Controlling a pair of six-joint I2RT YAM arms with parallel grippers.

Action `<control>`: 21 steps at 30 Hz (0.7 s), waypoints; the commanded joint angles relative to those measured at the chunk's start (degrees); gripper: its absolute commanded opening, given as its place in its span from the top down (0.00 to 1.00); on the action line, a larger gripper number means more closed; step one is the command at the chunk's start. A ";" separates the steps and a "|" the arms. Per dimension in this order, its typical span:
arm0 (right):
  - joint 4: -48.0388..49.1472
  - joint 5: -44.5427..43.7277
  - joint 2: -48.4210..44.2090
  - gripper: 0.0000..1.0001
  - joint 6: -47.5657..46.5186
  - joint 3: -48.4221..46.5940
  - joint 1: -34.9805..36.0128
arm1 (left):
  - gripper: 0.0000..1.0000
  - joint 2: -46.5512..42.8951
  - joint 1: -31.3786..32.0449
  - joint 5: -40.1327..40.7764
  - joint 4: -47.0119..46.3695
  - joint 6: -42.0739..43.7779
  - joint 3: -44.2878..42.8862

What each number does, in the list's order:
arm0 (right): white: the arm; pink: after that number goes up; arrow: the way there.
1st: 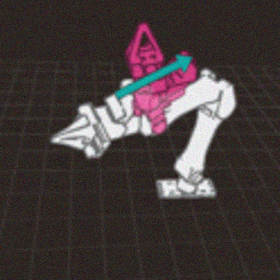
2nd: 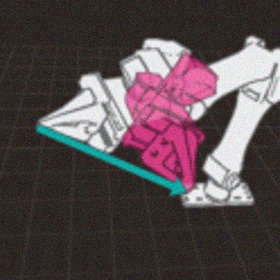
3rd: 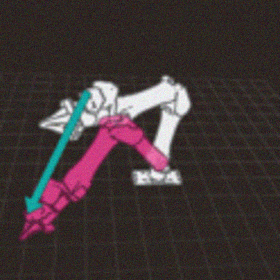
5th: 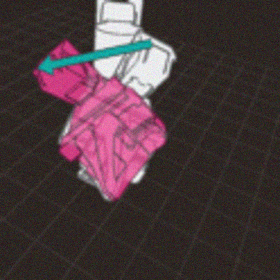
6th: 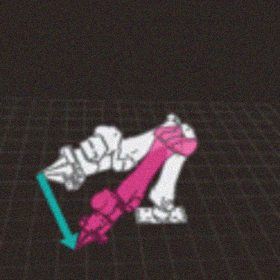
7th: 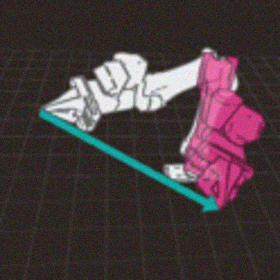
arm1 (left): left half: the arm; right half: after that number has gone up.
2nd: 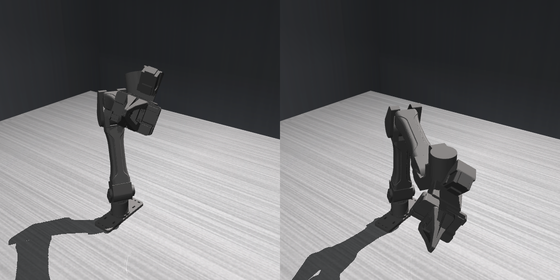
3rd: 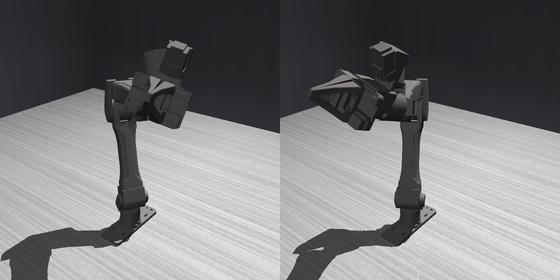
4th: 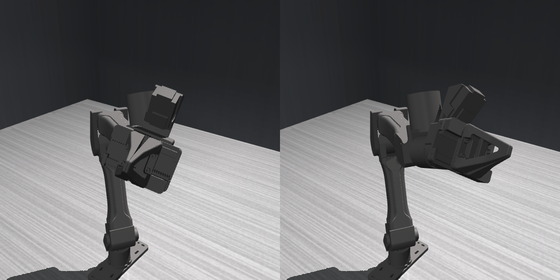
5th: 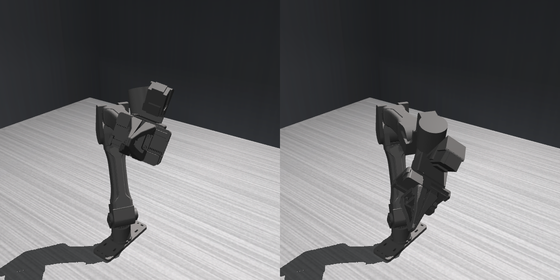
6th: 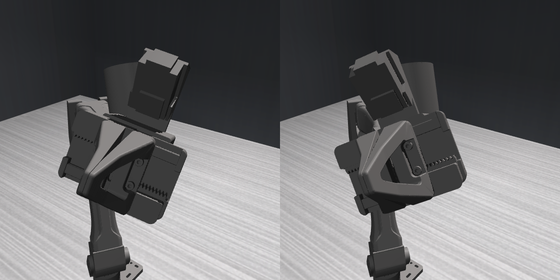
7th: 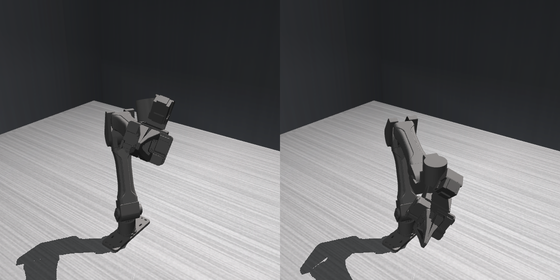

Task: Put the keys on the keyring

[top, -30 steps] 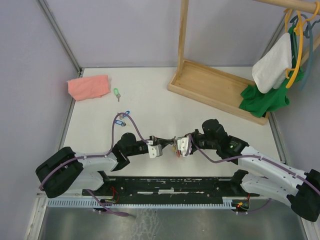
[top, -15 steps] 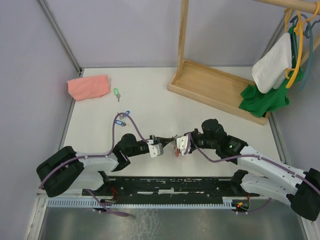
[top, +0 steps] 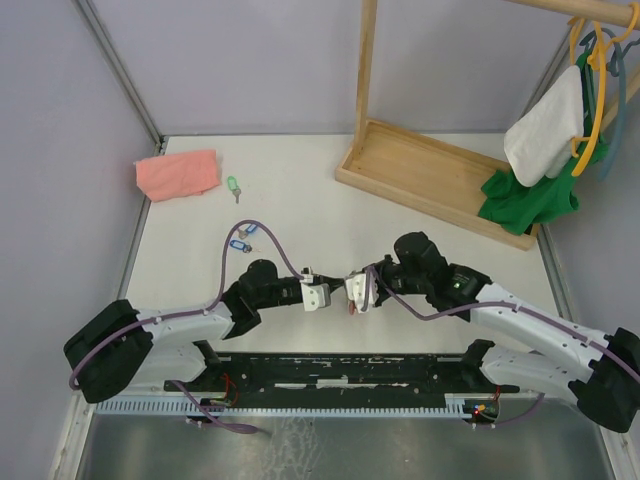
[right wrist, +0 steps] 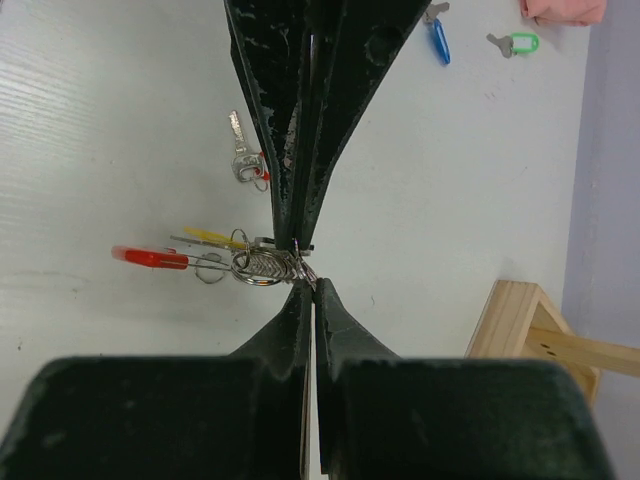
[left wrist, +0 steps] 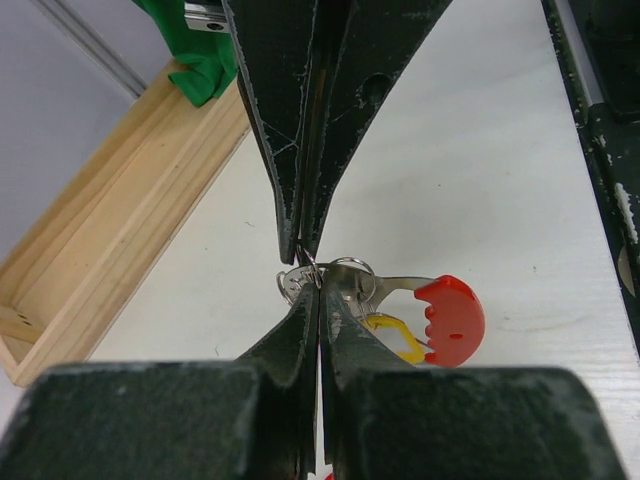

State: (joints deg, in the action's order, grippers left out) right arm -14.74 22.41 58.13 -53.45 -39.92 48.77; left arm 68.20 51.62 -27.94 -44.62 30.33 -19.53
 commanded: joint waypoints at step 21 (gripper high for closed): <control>-4.37 -1.21 4.08 0.99 -11.50 -4.02 6.30 | 0.97 -1.68 -1.10 -8.11 4.81 -13.14 -9.10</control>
State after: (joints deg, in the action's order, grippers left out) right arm -20.38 17.41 60.20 -63.02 -43.38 52.82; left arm 66.81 50.65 -30.87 -34.35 23.24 -24.16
